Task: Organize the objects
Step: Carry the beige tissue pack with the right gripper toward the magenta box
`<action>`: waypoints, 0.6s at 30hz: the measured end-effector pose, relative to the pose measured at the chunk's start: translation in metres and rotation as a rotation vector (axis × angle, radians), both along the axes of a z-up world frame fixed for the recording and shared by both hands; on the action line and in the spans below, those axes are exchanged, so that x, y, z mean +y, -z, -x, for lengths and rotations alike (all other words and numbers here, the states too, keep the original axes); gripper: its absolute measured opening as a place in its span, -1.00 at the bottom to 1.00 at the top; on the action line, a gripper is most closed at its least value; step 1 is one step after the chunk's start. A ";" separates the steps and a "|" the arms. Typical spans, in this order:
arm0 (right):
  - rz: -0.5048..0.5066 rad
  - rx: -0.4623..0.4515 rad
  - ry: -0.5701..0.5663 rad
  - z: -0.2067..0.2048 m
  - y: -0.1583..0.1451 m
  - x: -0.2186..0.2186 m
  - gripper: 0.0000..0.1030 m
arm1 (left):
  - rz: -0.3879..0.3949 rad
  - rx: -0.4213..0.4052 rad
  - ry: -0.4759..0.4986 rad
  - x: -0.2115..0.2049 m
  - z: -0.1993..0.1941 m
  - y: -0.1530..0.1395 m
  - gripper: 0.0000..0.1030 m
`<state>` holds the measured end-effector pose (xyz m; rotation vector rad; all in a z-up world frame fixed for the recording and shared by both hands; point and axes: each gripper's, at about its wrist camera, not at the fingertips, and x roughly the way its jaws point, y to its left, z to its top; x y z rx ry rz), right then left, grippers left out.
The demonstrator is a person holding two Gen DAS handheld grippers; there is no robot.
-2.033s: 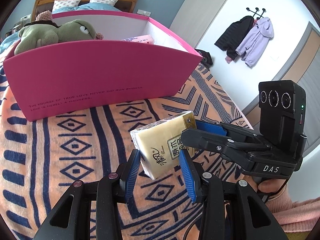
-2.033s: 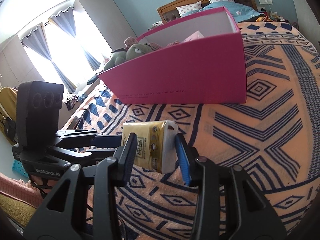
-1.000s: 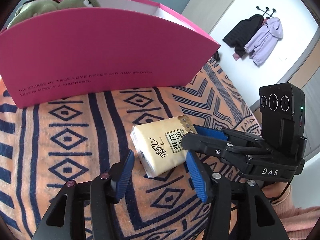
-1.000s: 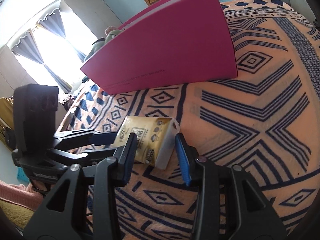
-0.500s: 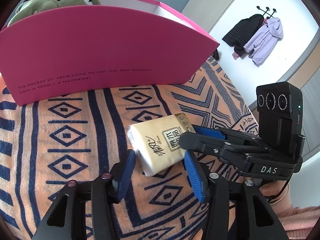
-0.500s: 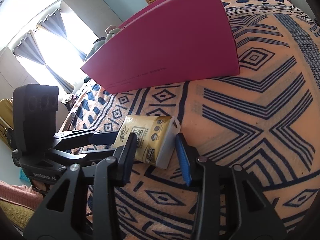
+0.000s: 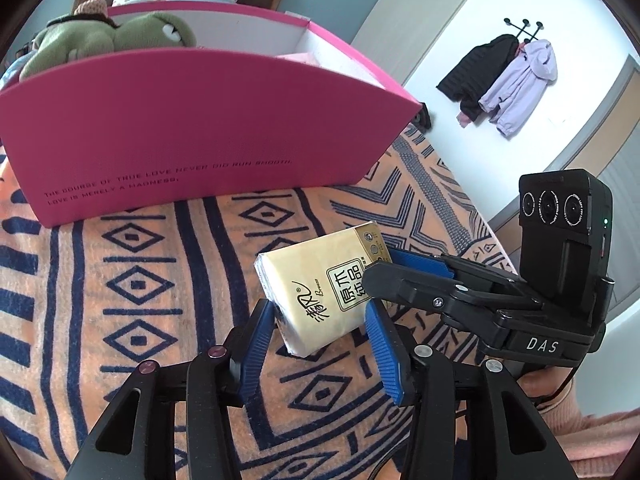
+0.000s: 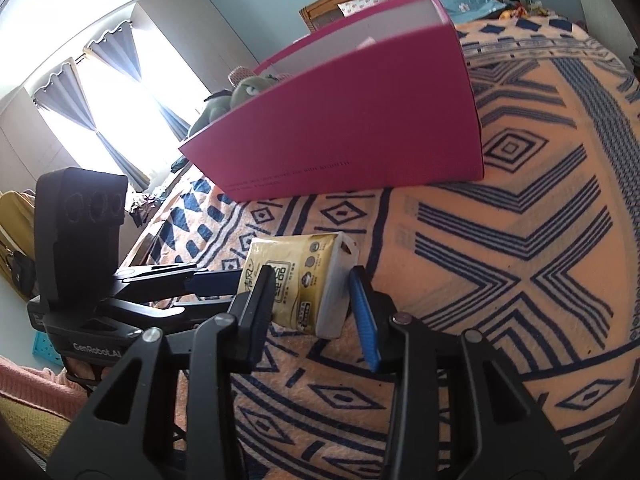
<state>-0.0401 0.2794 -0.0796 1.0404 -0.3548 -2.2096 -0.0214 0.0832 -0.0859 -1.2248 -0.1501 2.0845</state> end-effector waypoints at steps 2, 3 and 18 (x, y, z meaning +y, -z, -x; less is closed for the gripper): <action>-0.003 0.017 0.001 -0.001 -0.004 -0.002 -0.20 | -0.002 0.011 0.000 -0.001 -0.001 -0.003 -0.08; -0.004 0.026 0.001 -0.001 -0.006 -0.002 -0.20 | -0.002 0.014 0.000 -0.001 -0.002 -0.005 -0.08; 0.009 0.091 0.015 -0.004 -0.024 0.002 -0.20 | -0.008 0.072 0.008 -0.004 -0.003 -0.025 -0.08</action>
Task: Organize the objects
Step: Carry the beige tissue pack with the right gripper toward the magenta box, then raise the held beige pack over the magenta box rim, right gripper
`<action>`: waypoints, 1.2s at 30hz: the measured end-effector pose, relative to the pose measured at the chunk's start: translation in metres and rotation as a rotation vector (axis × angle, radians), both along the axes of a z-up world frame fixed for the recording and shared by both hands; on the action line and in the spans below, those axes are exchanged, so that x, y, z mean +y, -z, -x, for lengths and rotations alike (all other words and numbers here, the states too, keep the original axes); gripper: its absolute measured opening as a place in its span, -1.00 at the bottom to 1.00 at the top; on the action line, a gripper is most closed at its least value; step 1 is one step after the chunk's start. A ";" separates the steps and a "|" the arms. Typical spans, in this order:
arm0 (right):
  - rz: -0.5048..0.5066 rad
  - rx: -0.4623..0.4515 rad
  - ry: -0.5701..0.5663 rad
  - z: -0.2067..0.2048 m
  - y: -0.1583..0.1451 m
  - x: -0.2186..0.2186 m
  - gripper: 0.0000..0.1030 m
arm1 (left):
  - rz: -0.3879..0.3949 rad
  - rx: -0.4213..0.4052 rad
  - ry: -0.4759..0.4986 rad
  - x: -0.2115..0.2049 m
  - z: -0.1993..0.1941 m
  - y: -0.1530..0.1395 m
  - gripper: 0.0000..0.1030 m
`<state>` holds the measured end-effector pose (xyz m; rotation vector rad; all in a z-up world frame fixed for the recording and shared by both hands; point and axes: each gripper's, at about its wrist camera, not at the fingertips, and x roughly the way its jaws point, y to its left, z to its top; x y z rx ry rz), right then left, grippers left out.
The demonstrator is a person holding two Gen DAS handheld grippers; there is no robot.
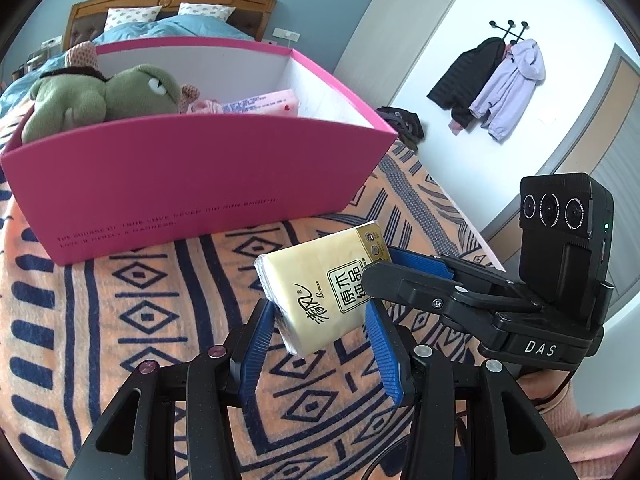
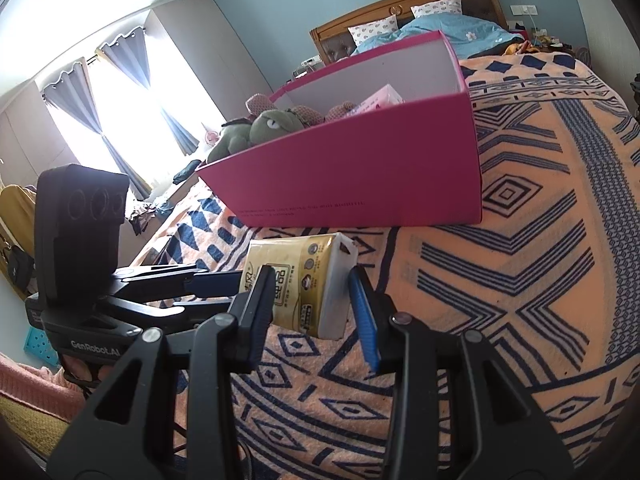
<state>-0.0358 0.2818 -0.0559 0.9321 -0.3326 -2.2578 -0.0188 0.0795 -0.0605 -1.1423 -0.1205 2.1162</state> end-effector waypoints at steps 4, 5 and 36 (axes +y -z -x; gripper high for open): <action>0.003 0.015 0.004 0.000 -0.005 0.002 -0.20 | -0.001 0.016 0.003 0.000 0.001 -0.005 -0.08; 0.004 0.019 0.006 0.000 -0.006 0.002 -0.20 | 0.000 0.020 0.005 0.001 0.003 -0.008 -0.08; 0.010 0.087 0.030 0.008 -0.030 0.010 -0.20 | 0.004 0.080 0.015 0.012 0.016 -0.035 -0.08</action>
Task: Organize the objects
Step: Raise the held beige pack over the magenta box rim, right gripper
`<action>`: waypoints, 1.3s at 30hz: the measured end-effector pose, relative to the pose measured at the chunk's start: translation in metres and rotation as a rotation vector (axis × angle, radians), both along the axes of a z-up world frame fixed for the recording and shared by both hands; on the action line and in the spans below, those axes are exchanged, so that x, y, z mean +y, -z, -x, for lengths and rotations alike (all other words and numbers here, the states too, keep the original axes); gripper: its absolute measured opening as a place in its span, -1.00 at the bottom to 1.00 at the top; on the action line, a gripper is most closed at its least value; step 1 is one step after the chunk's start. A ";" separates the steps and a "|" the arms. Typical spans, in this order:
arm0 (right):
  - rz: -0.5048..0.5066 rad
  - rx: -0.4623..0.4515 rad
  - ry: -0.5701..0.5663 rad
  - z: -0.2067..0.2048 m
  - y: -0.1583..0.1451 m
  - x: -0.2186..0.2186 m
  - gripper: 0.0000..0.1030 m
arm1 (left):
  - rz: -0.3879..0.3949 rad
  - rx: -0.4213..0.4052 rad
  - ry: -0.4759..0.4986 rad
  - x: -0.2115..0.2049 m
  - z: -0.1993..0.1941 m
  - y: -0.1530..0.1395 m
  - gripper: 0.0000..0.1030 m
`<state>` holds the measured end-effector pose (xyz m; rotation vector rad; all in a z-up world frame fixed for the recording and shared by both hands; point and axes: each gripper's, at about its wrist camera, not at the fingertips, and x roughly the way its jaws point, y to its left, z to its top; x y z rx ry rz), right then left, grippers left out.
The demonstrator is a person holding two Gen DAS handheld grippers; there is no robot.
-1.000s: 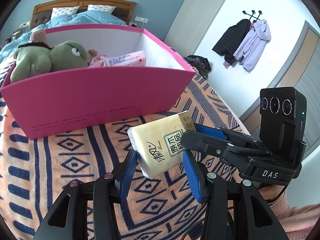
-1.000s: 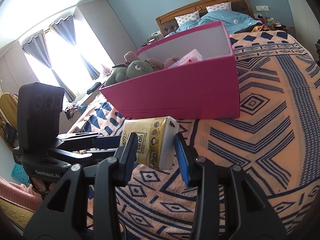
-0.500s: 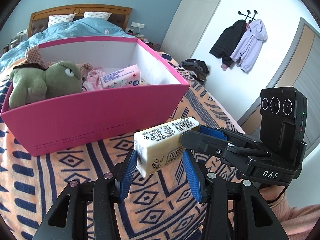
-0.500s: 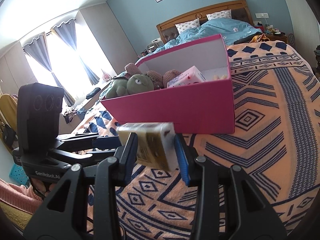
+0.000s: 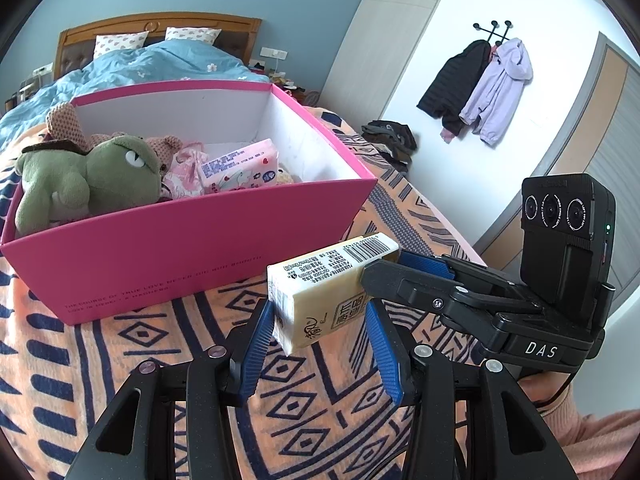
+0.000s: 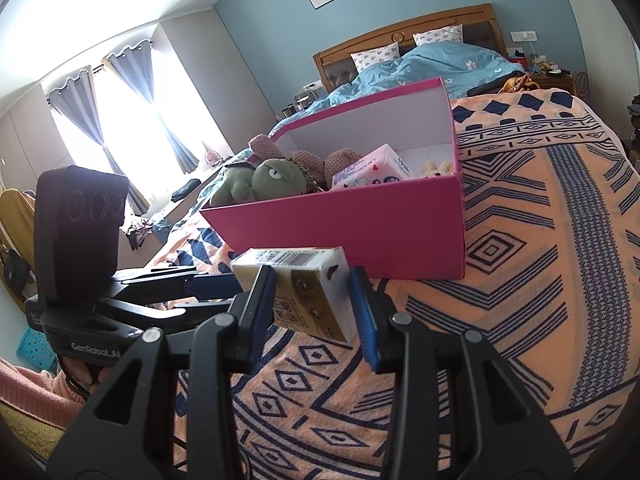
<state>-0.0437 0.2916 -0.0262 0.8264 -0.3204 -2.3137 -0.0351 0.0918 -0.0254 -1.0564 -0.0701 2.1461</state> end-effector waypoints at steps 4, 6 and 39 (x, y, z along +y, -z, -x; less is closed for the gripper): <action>-0.002 0.004 0.001 0.000 -0.002 0.000 -0.20 | 0.001 0.004 0.000 0.001 0.001 -0.002 -0.08; -0.004 0.007 0.001 0.001 -0.003 -0.001 -0.20 | 0.001 0.004 0.000 0.001 0.001 -0.002 -0.08; -0.008 0.025 0.010 0.005 -0.010 -0.001 -0.20 | 0.003 0.025 0.000 0.004 0.013 -0.009 -0.08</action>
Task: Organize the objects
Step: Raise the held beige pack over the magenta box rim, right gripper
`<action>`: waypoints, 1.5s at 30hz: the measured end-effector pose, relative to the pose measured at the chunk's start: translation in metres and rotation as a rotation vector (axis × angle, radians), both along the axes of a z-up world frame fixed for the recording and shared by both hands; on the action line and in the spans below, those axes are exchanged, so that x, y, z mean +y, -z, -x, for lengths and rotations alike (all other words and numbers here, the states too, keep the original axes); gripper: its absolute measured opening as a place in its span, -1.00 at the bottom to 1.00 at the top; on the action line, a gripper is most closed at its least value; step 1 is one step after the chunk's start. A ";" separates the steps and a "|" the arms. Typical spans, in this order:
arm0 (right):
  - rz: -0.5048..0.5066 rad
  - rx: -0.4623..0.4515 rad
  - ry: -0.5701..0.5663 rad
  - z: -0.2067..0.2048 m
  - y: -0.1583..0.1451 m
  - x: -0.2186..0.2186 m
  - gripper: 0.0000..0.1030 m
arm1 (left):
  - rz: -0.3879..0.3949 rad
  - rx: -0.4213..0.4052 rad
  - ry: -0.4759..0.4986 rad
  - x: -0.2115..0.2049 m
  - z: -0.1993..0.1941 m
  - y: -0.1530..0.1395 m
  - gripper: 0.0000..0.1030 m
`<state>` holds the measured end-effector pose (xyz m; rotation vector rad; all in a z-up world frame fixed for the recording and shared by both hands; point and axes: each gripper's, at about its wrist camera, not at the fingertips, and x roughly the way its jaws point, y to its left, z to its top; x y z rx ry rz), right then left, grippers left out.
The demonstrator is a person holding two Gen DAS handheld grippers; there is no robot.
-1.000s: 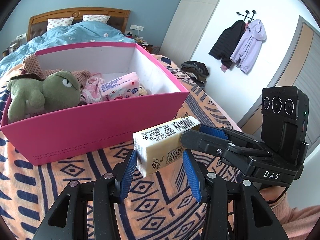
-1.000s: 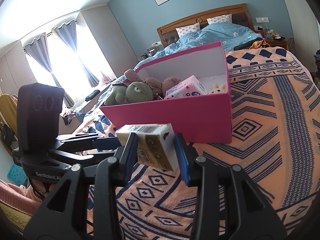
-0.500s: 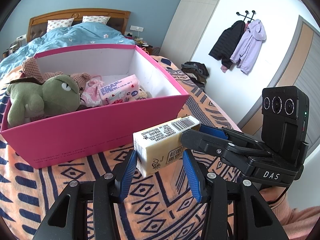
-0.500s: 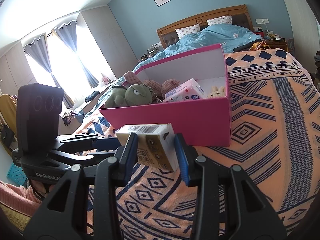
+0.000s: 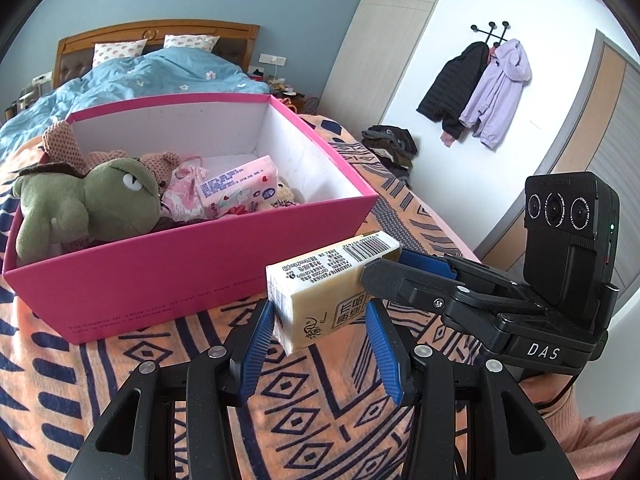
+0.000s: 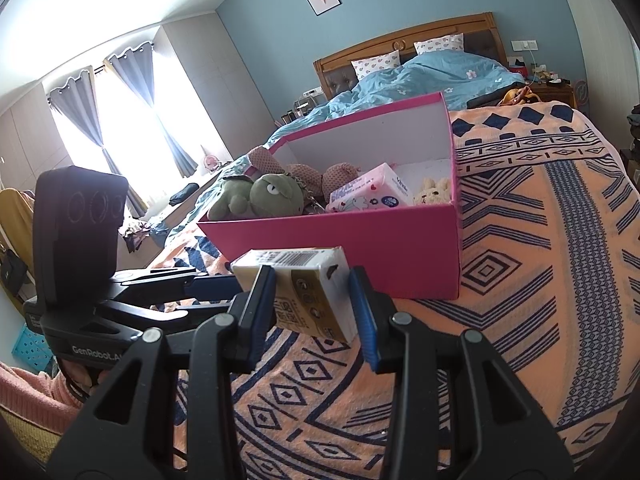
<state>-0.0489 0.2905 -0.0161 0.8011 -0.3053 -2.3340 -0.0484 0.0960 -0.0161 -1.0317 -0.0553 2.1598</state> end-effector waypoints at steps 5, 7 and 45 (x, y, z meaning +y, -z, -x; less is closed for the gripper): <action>-0.001 0.004 0.001 0.001 -0.002 0.000 -0.20 | 0.000 0.002 0.000 0.000 0.001 0.000 -0.08; 0.000 0.006 0.002 0.002 -0.002 0.000 -0.20 | 0.000 0.002 0.000 0.001 0.001 -0.001 -0.08; 0.000 0.038 0.008 0.005 -0.008 -0.001 -0.20 | -0.003 0.033 -0.002 0.002 0.013 -0.012 -0.08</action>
